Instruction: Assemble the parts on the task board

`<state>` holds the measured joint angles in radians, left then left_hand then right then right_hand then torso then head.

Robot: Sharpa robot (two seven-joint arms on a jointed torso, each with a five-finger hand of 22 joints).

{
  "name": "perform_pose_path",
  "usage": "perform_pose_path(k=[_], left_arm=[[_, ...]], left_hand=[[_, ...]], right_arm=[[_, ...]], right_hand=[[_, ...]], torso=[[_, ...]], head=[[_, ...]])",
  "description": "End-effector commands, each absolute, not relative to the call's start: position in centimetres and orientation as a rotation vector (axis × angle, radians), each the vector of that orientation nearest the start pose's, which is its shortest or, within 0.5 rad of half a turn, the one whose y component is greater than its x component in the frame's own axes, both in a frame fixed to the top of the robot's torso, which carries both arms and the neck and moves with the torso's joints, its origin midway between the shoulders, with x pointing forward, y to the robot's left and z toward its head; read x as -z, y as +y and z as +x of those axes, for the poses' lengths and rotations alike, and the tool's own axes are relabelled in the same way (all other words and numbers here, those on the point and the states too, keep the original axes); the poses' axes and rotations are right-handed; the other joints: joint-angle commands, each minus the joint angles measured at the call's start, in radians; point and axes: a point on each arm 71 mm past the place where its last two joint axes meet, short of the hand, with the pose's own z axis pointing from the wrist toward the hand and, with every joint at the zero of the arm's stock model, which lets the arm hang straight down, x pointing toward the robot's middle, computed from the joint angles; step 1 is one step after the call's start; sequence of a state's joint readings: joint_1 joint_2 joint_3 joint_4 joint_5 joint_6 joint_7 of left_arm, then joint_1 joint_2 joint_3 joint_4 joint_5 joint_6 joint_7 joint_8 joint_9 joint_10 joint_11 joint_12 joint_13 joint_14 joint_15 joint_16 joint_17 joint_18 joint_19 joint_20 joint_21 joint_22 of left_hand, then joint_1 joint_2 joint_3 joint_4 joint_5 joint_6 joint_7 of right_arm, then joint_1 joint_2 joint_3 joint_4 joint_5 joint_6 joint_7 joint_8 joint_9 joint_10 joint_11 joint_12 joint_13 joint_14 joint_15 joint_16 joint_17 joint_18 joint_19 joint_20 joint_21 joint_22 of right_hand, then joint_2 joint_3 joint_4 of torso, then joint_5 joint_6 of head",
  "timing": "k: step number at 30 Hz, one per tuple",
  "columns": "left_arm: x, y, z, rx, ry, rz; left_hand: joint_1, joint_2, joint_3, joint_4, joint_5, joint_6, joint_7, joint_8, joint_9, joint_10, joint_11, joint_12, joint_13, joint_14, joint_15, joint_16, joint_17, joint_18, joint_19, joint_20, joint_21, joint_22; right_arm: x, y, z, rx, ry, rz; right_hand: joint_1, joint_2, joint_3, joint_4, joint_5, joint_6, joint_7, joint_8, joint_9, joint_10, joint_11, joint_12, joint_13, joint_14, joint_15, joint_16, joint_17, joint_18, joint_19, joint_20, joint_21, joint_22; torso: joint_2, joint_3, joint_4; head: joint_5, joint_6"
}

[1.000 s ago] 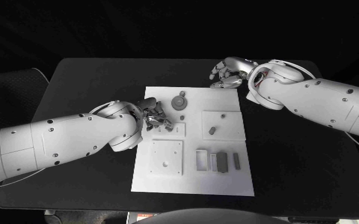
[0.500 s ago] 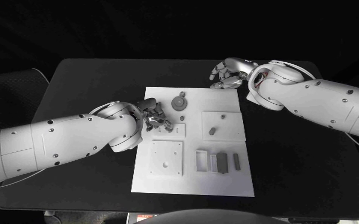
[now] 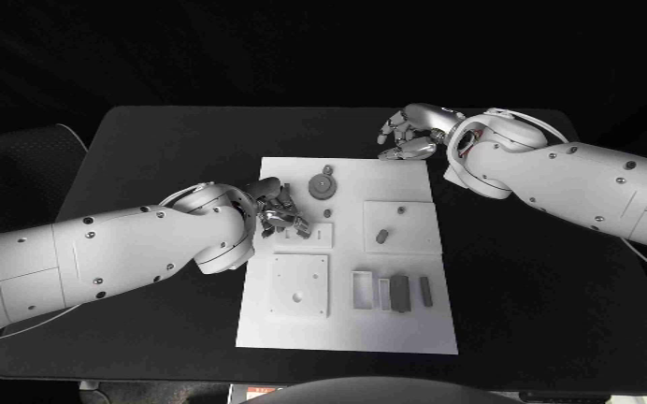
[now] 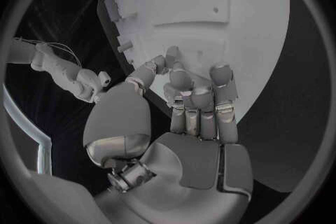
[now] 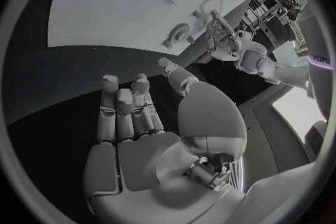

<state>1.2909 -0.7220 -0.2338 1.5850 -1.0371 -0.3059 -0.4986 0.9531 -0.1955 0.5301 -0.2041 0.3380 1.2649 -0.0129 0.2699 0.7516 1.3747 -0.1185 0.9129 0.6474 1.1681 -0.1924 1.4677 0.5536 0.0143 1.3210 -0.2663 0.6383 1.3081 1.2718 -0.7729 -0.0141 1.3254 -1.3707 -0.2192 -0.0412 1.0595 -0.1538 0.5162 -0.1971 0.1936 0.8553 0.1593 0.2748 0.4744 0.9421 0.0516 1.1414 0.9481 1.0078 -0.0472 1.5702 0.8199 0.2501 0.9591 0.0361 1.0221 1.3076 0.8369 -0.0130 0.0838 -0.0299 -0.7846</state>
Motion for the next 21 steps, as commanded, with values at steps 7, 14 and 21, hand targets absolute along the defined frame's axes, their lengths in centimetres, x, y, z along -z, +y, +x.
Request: perform_pose_path(k=[7,14,21], left_arm=[[23.41,15.16,45.73,0.504,2.135,-0.237],[23.40,15.21,45.76,0.499,2.132,-0.233],[23.40,15.14,45.75,0.500,2.133,-0.230]], left_hand=[[-0.019,-0.017,-0.017,0.015,-0.003,0.005,0.003,0.036,0.040,-0.007,0.000,-0.007,0.000,0.007,-0.025,-0.007,0.001,0.017,-0.006,-0.007,0.001,0.018],[-0.019,-0.013,-0.017,0.016,-0.004,0.006,0.002,0.036,0.040,-0.006,0.000,-0.008,0.000,0.007,-0.025,-0.007,0.002,0.017,-0.006,-0.007,0.001,0.018],[-0.013,-0.003,-0.017,0.014,-0.007,0.006,0.002,0.036,0.039,-0.006,0.000,-0.008,0.001,0.008,-0.025,-0.007,0.002,0.018,-0.006,-0.008,0.001,0.018]], right_arm=[[15.59,-22.08,53.43,-0.616,1.686,-0.108],[15.59,-22.05,53.43,-0.617,1.686,-0.108],[15.60,-22.06,53.43,-0.617,1.687,-0.108]], right_hand=[[-0.009,0.000,0.001,0.005,0.005,0.002,0.007,-0.005,-0.001,-0.006,0.004,0.005,-0.002,0.004,0.000,-0.003,0.000,0.012,0.005,-0.003,-0.004,0.012],[-0.009,0.000,0.002,0.005,0.005,0.002,0.007,-0.005,-0.001,-0.006,0.004,0.005,-0.002,0.004,0.000,-0.003,0.000,0.012,0.005,-0.003,-0.004,0.012],[-0.009,0.000,0.002,0.006,0.005,0.002,0.007,-0.005,-0.002,-0.006,0.004,0.005,-0.002,0.004,0.000,-0.003,0.000,0.012,0.005,-0.004,-0.004,0.012]], torso=[[0.000,-0.0007,0.0003],[0.000,-0.0004,0.0002],[0.000,-0.0003,0.0001]], head=[[0.000,-0.001],[0.001,-0.001],[0.001,0.001]])
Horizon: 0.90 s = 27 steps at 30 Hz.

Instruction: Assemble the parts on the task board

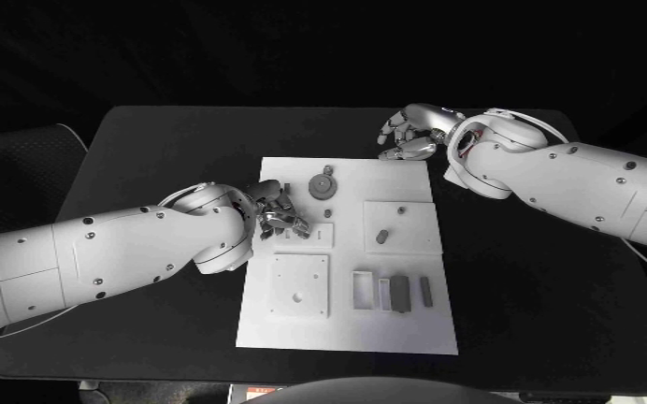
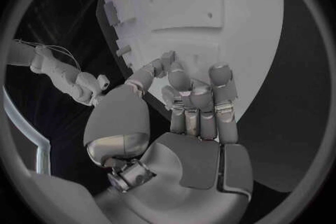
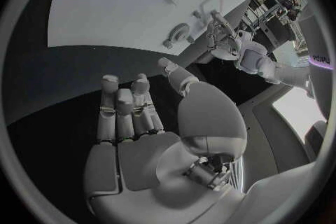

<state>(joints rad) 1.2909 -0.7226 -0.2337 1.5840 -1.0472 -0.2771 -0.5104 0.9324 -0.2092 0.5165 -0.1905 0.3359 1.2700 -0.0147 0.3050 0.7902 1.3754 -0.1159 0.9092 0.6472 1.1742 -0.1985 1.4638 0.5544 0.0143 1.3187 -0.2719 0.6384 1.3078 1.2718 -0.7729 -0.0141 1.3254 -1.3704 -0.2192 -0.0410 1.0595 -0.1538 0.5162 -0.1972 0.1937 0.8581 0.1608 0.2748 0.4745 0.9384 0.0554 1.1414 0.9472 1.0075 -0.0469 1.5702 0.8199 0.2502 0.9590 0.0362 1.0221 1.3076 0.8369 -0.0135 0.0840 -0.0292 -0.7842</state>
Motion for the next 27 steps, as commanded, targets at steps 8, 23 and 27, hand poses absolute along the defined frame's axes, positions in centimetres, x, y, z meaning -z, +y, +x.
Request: perform_pose_path(k=[8,23,27], left_arm=[[23.41,15.13,45.74,0.498,2.134,-0.230],[23.39,15.21,45.76,0.497,2.131,-0.230],[23.40,15.33,45.79,0.494,2.131,-0.230]], left_hand=[[0.015,0.018,-0.005,-0.006,-0.007,0.002,0.004,0.002,0.001,-0.006,-0.003,-0.004,0.002,0.002,-0.019,-0.003,0.002,0.018,-0.004,-0.002,0.002,0.019],[0.024,0.030,-0.012,-0.019,-0.023,0.006,0.002,0.004,0.000,-0.002,-0.004,-0.003,0.005,0.004,-0.019,-0.001,0.005,0.018,-0.003,-0.002,0.005,0.020],[0.025,0.032,-0.012,-0.020,-0.024,0.007,0.002,0.005,0.000,-0.002,-0.004,-0.003,0.005,0.004,-0.019,0.000,0.005,0.018,-0.003,-0.002,0.005,0.020]], right_arm=[[15.59,-22.06,53.41,-0.618,1.686,-0.108],[15.58,-22.05,53.40,-0.619,1.686,-0.109],[15.59,-22.09,53.40,-0.618,1.686,-0.108]], right_hand=[[-0.009,0.001,0.002,0.006,0.005,-0.001,0.006,-0.005,-0.002,-0.003,0.000,0.005,-0.002,0.004,0.000,-0.003,0.000,0.012,0.005,-0.004,-0.004,0.012],[-0.009,0.000,0.002,0.007,0.005,-0.001,0.006,-0.005,-0.002,-0.003,0.000,0.006,-0.002,0.004,0.000,-0.003,0.000,0.012,0.005,-0.004,-0.004,0.013],[-0.009,0.000,0.002,0.007,0.005,-0.001,0.006,-0.005,-0.002,-0.003,0.000,0.006,-0.002,0.004,0.000,-0.003,0.000,0.012,0.005,-0.004,-0.004,0.013]], torso=[[0.000,0.0006,-0.0003],[0.000,0.0008,-0.0002],[0.000,0.0006,0.0000]], head=[[0.000,0.000],[-0.001,0.001],[-0.002,0.000]])
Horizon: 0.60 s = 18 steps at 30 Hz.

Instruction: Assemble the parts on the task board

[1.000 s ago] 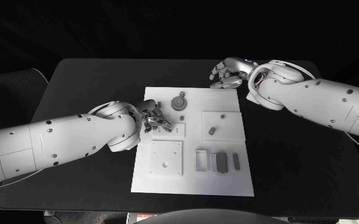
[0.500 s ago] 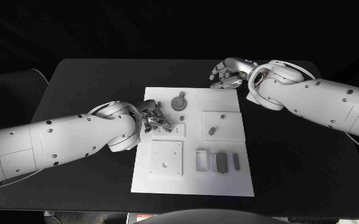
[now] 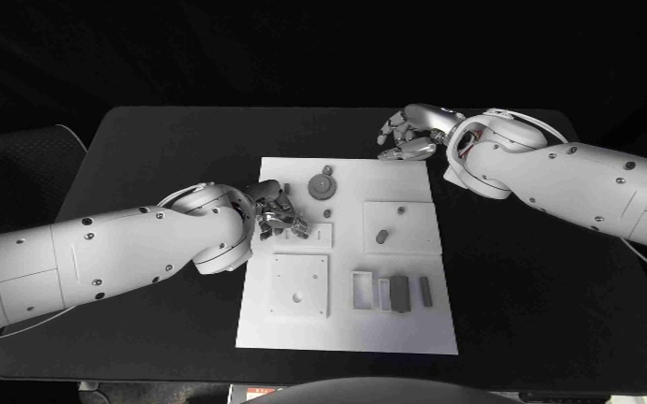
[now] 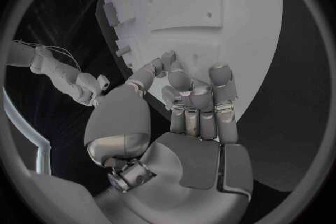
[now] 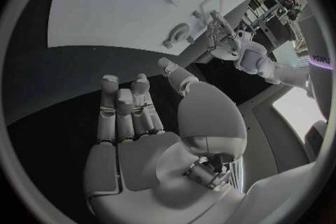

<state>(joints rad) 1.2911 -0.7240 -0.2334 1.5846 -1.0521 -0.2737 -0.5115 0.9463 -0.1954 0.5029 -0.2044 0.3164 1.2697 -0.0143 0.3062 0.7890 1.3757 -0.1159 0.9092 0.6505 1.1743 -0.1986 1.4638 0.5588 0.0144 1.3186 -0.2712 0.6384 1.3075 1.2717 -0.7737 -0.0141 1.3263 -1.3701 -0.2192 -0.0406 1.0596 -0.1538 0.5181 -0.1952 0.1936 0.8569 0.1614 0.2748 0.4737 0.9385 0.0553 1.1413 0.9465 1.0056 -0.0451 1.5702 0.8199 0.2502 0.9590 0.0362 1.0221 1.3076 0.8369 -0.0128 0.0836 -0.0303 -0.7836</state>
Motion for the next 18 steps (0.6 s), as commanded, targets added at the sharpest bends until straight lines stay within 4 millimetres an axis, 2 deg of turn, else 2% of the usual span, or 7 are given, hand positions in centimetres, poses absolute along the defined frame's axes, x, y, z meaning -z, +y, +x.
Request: perform_pose_path(k=[1,18], left_arm=[[23.41,15.34,45.79,0.493,2.132,-0.230],[23.51,15.22,45.69,0.499,2.143,-0.228]], left_hand=[[0.012,0.019,0.002,-0.007,-0.004,0.008,0.002,0.003,0.002,-0.002,-0.004,-0.003,0.002,0.004,-0.019,0.000,0.001,0.018,-0.003,-0.002,0.005,0.020],[0.005,0.024,-0.003,-0.004,-0.006,0.007,0.002,0.003,0.001,-0.002,-0.003,-0.003,0.003,0.004,-0.019,0.000,0.002,0.017,-0.004,-0.001,0.005,0.020]], right_arm=[[15.59,-22.09,53.40,-0.618,1.686,-0.108],[15.59,-22.03,53.39,-0.619,1.685,-0.109]], right_hand=[[-0.009,0.000,0.000,0.005,0.005,0.000,0.005,-0.005,-0.002,-0.003,0.001,0.006,-0.002,0.006,-0.002,-0.003,0.000,0.012,0.005,-0.004,-0.004,0.013],[-0.009,0.000,0.000,0.006,0.005,0.000,0.005,-0.005,-0.002,-0.003,0.001,0.006,-0.002,0.006,-0.002,-0.003,0.000,0.012,0.005,-0.004,-0.004,0.013]], torso=[[0.000,-0.0002,0.0006],[0.000,-0.0008,0.0007]], head=[[-0.001,0.000],[-0.001,-0.001]])
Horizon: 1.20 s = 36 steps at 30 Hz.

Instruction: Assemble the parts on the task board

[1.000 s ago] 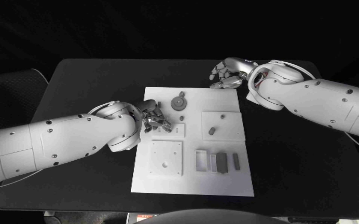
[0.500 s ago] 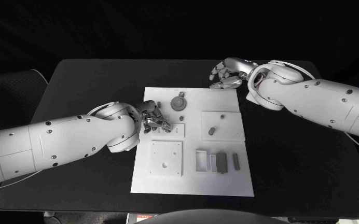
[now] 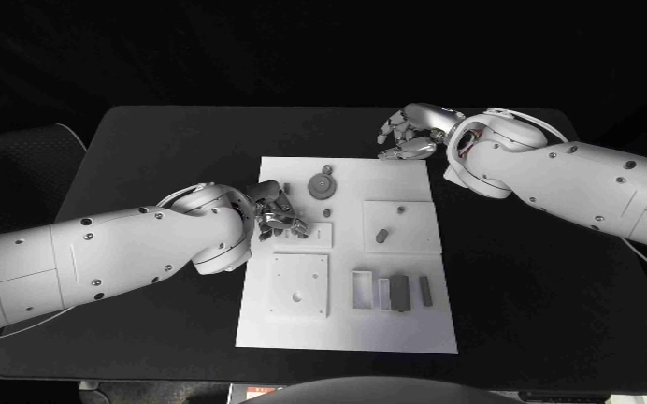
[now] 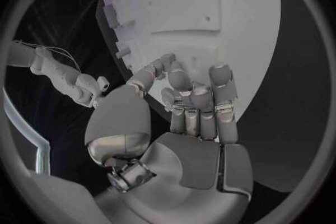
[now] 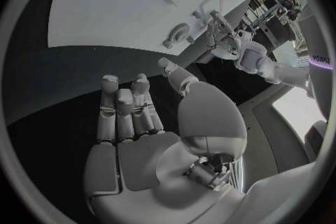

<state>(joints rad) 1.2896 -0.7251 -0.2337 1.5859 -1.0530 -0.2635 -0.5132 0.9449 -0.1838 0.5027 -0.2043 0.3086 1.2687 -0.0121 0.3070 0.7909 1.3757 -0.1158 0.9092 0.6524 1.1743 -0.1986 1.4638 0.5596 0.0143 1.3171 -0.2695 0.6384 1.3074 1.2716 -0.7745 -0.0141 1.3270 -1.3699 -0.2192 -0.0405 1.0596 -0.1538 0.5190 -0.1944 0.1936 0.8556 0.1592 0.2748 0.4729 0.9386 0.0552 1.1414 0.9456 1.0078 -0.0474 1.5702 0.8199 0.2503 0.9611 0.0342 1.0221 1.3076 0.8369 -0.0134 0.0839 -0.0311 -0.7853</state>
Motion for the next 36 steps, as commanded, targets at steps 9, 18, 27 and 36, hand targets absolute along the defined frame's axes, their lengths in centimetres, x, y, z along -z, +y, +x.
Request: perform_pose_path(k=[9,18,27,36], left_arm=[[23.45,15.29,45.80,0.503,2.129,-0.241],[23.44,15.28,45.81,0.511,2.127,-0.245],[23.36,15.43,45.94,0.514,2.109,-0.260],[23.13,15.95,46.24,0.531,2.062,-0.309]], left_hand=[[-0.011,-0.002,-0.004,0.017,-0.110,0.004,0.000,-0.001,-0.005,-0.004,-0.003,-0.010,0.001,0.002,-0.019,-0.005,0.001,0.020,-0.005,-0.004,0.002,0.018],[-0.056,-0.041,-0.006,0.083,-0.260,0.001,0.001,-0.002,-0.006,-0.005,-0.003,-0.014,0.002,0.001,-0.020,-0.009,0.002,0.022,-0.007,-0.004,-0.005,0.017],[-0.096,-0.070,-0.018,0.120,-0.260,-0.005,0.002,-0.001,-0.002,-0.008,-0.002,-0.016,0.003,-0.004,-0.020,-0.008,0.004,0.024,-0.011,-0.005,-0.007,0.017],[-0.114,-0.085,-0.030,0.138,-0.260,-0.025,0.004,-0.009,-0.001,-0.023,-0.001,-0.021,0.004,-0.014,-0.021,-0.013,0.003,0.029,-0.020,-0.008,-0.015,0.016]], right_arm=[[15.59,-22.11,53.40,-0.618,1.685,-0.107],[15.60,-22.18,53.42,-0.617,1.685,-0.106],[15.60,-22.19,53.42,-0.617,1.684,-0.105],[15.65,-22.25,53.46,-0.615,1.684,-0.104]], right_hand=[[-0.010,-0.001,-0.001,0.006,0.005,0.001,0.008,-0.005,-0.001,-0.003,0.001,0.006,-0.001,0.004,0.000,-0.003,0.000,0.011,0.003,-0.002,-0.004,0.013],[-0.010,-0.001,-0.002,0.006,0.005,0.001,0.008,-0.005,-0.001,-0.003,0.001,0.006,-0.002,0.004,0.000,-0.003,0.000,0.011,0.003,-0.002,-0.005,0.013],[-0.010,-0.001,-0.002,0.007,0.005,0.001,0.008,-0.005,-0.002,-0.003,0.001,0.006,-0.002,0.004,0.000,-0.003,0.000,0.011,0.003,-0.002,-0.005,0.013],[-0.011,-0.002,-0.002,0.007,0.005,0.000,0.008,-0.005,-0.002,-0.004,0.001,0.007,-0.002,0.004,0.000,-0.003,0.000,0.011,0.003,-0.002,-0.005,0.013]], torso=[[0.000,0.0006,0.0002],[0.000,0.0006,-0.0005],[0.000,-0.0001,0.0003],[0.000,-0.0004,0.0002]], head=[[-0.001,0.003],[-0.002,0.005],[-0.004,0.006],[-0.003,0.008]])
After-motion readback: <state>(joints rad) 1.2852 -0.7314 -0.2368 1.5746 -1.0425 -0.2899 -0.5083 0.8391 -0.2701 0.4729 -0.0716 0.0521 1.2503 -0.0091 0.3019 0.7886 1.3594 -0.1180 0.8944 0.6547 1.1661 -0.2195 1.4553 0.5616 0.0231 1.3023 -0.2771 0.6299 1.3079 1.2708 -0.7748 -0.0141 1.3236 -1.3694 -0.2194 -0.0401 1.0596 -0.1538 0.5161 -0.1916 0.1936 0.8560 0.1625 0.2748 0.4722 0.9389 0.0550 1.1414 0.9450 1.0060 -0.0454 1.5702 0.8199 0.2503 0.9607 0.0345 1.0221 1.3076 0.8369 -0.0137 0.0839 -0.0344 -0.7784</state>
